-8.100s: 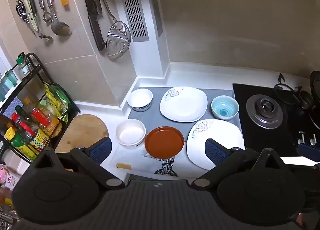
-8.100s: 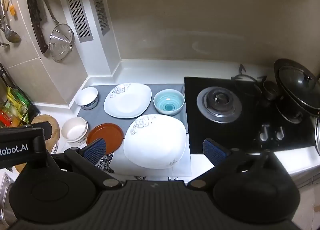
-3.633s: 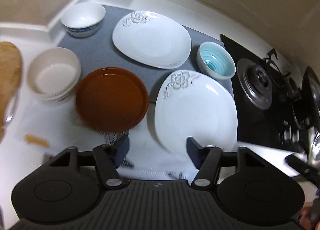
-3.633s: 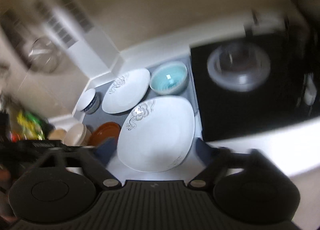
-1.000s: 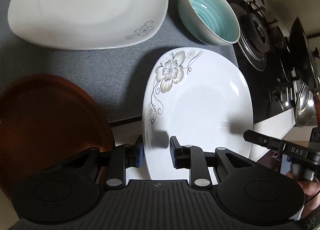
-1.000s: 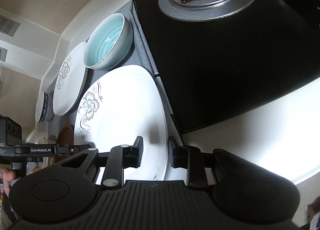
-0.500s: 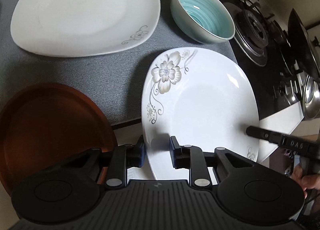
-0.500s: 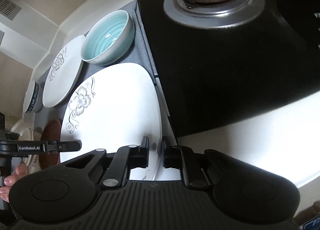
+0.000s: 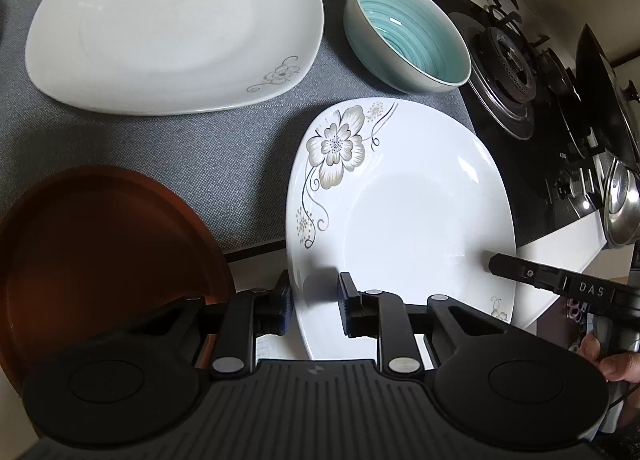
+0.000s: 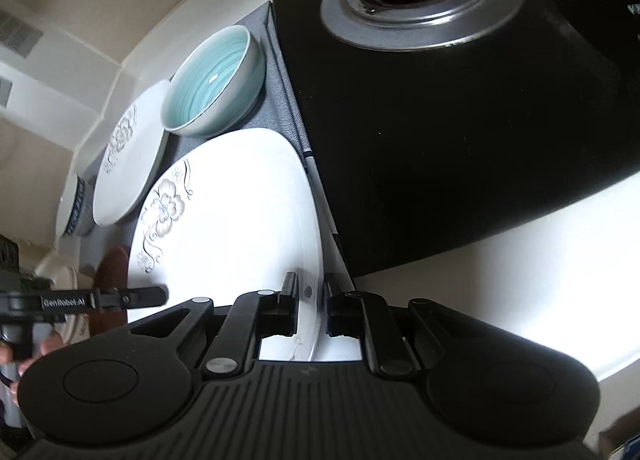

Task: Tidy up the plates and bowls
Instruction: 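Close both grippers on the rim of the flower-print white plate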

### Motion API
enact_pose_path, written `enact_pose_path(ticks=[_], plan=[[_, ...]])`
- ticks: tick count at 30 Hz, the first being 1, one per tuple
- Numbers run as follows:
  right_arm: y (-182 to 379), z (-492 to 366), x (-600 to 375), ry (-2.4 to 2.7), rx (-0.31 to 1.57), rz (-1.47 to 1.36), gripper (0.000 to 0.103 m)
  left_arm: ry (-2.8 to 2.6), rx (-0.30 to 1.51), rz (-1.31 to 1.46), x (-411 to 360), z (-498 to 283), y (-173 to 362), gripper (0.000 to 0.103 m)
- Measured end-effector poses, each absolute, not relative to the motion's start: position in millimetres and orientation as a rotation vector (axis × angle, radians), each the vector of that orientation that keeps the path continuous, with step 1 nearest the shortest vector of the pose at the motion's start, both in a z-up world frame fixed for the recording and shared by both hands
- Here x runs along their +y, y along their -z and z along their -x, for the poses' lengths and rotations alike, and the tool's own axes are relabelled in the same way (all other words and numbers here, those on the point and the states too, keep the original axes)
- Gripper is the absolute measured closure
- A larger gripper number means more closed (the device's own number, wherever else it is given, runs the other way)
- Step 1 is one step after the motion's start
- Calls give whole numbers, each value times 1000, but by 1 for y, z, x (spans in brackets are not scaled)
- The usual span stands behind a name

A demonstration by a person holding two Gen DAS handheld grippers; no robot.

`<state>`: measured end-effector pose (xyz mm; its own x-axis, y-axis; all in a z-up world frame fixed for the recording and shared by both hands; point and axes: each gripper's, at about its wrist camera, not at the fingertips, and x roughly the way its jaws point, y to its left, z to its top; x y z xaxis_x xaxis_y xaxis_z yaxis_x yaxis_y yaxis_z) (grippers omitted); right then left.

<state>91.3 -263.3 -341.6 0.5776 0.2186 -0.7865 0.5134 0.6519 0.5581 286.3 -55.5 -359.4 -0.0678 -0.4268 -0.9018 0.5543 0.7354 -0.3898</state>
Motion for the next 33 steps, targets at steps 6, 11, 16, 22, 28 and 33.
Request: enact_pose_path(ticks=[6,11,16,22,28,33], plan=[[332,-87,-261,200,966,-862,92,778,1419,-119,-52,-281,355,80],[336,-82,-265,137,958,-948,92,736,1408,-116,-49,-283,348,80],[345,-74,-272,133,943,-1036,92,754,1438,-83,-50,-289,352,80],[351,-80,-271,61,965,-1050,74,750,1459,-95,-56,-287,358,80],[353,-86,-265,74,993,-997,86,744,1463,-107,-56,-287,355,79],[346,-75,-270,43,909,-1054,94,759,1467,-37,-47,-293,350,80]])
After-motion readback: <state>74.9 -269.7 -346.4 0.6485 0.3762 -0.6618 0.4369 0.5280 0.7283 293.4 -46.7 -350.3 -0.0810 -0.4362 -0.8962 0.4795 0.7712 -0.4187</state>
